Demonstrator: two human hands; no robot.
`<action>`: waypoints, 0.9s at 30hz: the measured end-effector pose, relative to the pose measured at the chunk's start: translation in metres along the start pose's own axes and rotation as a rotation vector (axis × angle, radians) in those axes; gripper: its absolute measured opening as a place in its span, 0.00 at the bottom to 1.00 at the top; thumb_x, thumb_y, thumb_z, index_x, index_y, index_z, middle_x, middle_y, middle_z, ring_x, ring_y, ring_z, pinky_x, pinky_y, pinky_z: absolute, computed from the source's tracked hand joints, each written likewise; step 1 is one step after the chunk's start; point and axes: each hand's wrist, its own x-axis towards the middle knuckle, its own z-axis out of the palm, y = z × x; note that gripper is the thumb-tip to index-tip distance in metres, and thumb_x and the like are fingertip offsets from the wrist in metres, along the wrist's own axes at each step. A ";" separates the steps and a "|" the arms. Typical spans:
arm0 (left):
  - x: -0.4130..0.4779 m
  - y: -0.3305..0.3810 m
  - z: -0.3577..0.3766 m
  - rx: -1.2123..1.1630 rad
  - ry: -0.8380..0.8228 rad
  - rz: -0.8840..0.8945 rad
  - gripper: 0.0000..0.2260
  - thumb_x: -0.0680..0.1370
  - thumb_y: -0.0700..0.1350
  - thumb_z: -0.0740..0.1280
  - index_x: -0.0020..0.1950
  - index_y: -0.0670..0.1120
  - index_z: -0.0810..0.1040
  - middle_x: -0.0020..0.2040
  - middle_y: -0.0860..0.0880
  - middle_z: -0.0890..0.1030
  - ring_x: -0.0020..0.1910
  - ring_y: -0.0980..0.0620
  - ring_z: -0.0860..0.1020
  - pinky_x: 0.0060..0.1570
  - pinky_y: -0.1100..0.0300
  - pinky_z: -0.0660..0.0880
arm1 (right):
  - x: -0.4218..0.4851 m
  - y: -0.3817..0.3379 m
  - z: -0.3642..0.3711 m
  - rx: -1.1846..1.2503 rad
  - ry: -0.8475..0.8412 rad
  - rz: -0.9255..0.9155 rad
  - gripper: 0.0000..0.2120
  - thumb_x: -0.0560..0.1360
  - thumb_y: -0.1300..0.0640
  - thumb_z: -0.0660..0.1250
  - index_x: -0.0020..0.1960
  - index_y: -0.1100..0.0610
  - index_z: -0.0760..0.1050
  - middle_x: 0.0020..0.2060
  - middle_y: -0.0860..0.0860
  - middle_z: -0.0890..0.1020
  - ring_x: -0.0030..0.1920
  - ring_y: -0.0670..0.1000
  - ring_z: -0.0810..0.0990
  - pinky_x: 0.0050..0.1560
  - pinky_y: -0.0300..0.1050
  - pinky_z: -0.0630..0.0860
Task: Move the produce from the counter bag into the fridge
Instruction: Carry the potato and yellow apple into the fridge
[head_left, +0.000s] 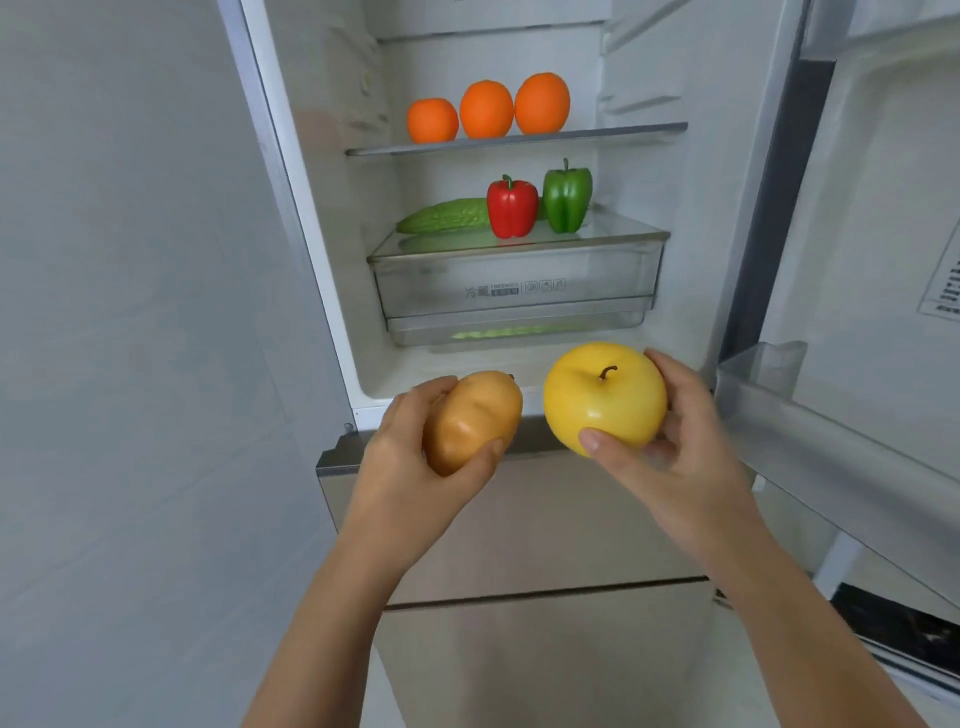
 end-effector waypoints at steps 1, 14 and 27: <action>0.014 -0.003 0.002 -0.004 -0.007 0.016 0.23 0.68 0.48 0.73 0.61 0.55 0.71 0.53 0.61 0.73 0.51 0.68 0.71 0.43 0.79 0.67 | 0.011 0.002 0.003 -0.005 0.004 0.002 0.35 0.57 0.37 0.74 0.59 0.33 0.61 0.59 0.35 0.69 0.55 0.39 0.74 0.52 0.37 0.73; 0.191 -0.047 0.011 -0.090 0.019 0.173 0.23 0.65 0.53 0.71 0.58 0.58 0.71 0.54 0.57 0.76 0.52 0.59 0.75 0.52 0.61 0.73 | 0.175 0.026 0.053 -0.073 0.206 -0.080 0.31 0.64 0.49 0.73 0.63 0.43 0.64 0.53 0.37 0.72 0.52 0.40 0.74 0.40 0.30 0.73; 0.289 -0.048 0.033 -0.025 0.091 0.242 0.24 0.67 0.48 0.73 0.62 0.53 0.71 0.56 0.55 0.74 0.53 0.57 0.72 0.46 0.70 0.67 | 0.294 0.018 0.029 -0.003 0.373 -0.229 0.32 0.64 0.44 0.74 0.63 0.46 0.65 0.58 0.45 0.72 0.54 0.46 0.76 0.44 0.36 0.73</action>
